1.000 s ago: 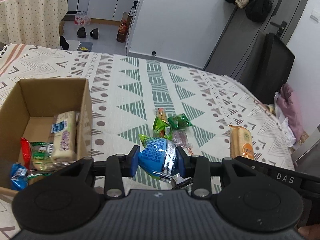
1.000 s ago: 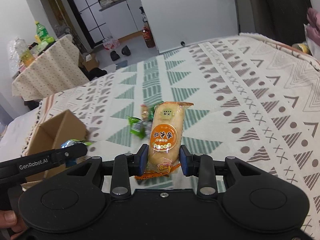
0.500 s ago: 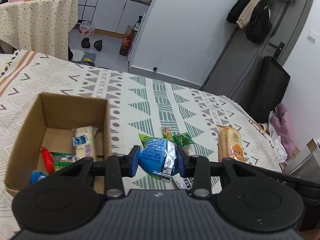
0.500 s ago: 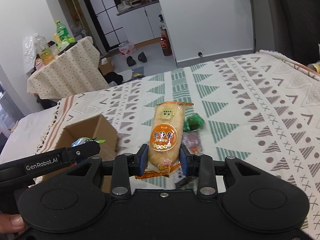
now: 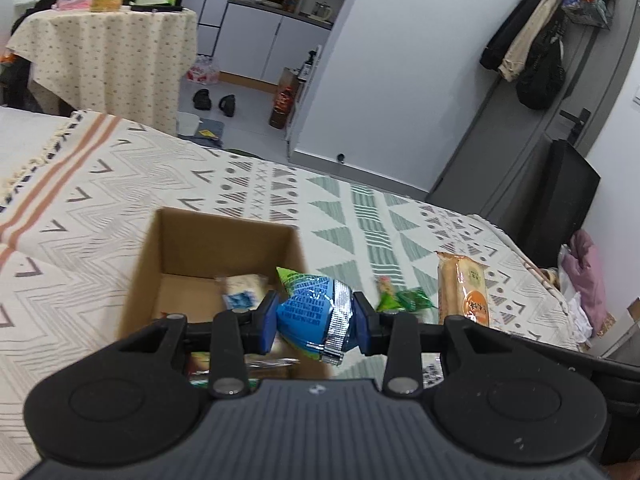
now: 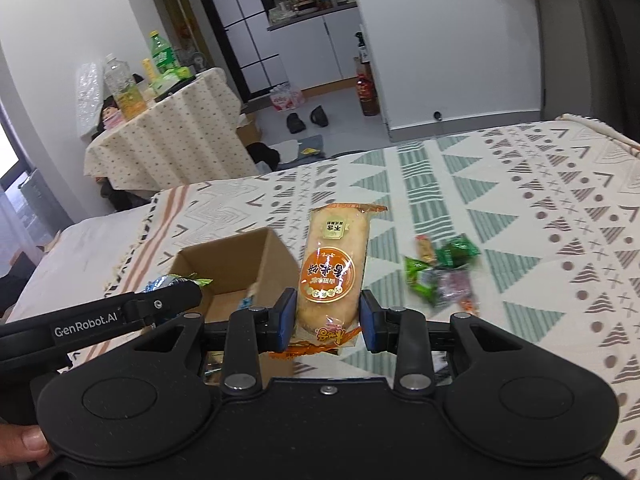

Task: Organize snacks
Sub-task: 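Carry candy and biscuit over the cardboard box and open both tools to drop them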

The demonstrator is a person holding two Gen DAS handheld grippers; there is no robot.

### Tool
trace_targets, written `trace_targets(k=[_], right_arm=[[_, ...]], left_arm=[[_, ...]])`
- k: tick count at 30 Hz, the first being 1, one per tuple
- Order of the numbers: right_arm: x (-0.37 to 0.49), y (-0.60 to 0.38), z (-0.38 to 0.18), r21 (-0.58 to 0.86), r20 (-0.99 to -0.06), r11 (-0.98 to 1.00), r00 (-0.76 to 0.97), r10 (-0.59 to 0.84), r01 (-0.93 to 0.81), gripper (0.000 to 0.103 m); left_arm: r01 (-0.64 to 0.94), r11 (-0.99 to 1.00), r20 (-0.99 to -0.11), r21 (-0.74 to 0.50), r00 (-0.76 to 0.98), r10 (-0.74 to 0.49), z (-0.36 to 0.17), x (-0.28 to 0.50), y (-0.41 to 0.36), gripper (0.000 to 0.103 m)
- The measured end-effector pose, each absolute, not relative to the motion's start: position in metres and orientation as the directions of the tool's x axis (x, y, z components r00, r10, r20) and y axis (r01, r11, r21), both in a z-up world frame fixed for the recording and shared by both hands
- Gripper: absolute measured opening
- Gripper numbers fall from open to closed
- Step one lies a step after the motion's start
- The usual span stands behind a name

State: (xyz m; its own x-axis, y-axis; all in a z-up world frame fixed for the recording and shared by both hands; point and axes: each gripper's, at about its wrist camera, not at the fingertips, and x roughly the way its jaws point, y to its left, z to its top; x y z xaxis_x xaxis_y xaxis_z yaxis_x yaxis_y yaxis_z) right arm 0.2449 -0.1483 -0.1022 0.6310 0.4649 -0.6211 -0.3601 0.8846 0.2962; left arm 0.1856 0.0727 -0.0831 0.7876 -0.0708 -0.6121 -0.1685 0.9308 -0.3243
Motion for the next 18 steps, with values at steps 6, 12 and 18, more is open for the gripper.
trace_targets(k=[6,12,18], right_arm=[[0.244,-0.125,-0.105,0.341,-0.603,0.861,0.615,0.508,-0.377,0.033],[0.247,-0.103,-0.103,0.355,-0.598,0.845,0.598,0.534,-0.400,0.033],[0.245,-0.082,-0.106,0.361,-0.599,0.828,0.573,0.559,-0.430,0.033]], left_arm=[[-0.220,0.920,-0.622,-0.324,0.782,-0.032,-0.088,0.180,0.106,0.037],[-0.241,0.909,-0.621,-0.340,0.783,-0.024,-0.093,0.181,0.124,0.037],[-0.274,0.891,-0.621,-0.361,0.784,-0.011,-0.101,0.178,0.136,0.038]])
